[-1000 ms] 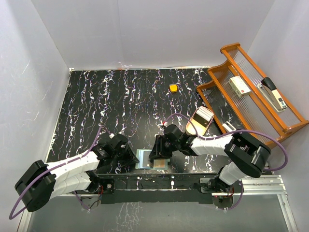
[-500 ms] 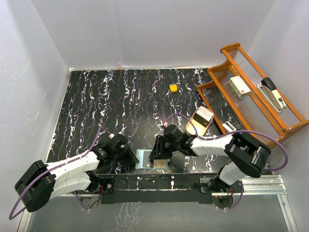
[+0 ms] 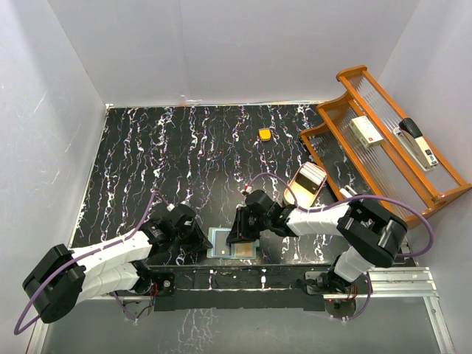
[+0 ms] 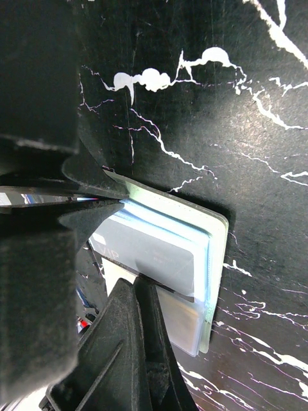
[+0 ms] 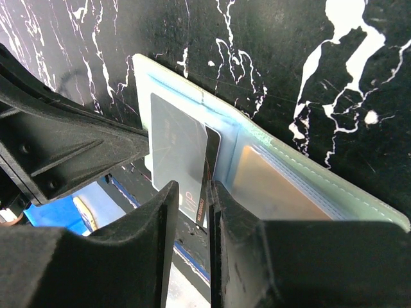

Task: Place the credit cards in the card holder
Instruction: Insert the credit card into the card holder.

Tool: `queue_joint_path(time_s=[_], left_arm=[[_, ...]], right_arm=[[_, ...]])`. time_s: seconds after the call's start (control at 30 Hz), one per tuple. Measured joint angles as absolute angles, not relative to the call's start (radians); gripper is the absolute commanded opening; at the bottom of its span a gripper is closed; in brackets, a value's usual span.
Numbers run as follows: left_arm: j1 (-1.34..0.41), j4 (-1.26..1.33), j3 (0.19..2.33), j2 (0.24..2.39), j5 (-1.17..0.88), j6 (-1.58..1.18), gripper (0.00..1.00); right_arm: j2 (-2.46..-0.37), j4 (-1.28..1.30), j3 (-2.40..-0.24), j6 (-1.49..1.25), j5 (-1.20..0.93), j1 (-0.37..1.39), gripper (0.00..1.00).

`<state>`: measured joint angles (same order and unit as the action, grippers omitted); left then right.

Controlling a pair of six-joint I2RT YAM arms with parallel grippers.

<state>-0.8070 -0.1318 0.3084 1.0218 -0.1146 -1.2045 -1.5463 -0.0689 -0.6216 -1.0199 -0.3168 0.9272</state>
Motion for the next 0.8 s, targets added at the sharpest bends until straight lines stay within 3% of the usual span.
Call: queue_joint_path(time_s=[0.37,0.8], left_arm=[[-0.807,-0.135,0.312,1.022,-0.114,-1.203,0.12],[-0.809,-0.315,0.403,0.978,-0.058,-1.153,0.57]], right_arm=[[-1.558,-0.042,-0.649,-0.988,-0.331,0.929,0.33],[-1.448,0.246,-0.777,-0.789,-0.224,0.920,0.41]])
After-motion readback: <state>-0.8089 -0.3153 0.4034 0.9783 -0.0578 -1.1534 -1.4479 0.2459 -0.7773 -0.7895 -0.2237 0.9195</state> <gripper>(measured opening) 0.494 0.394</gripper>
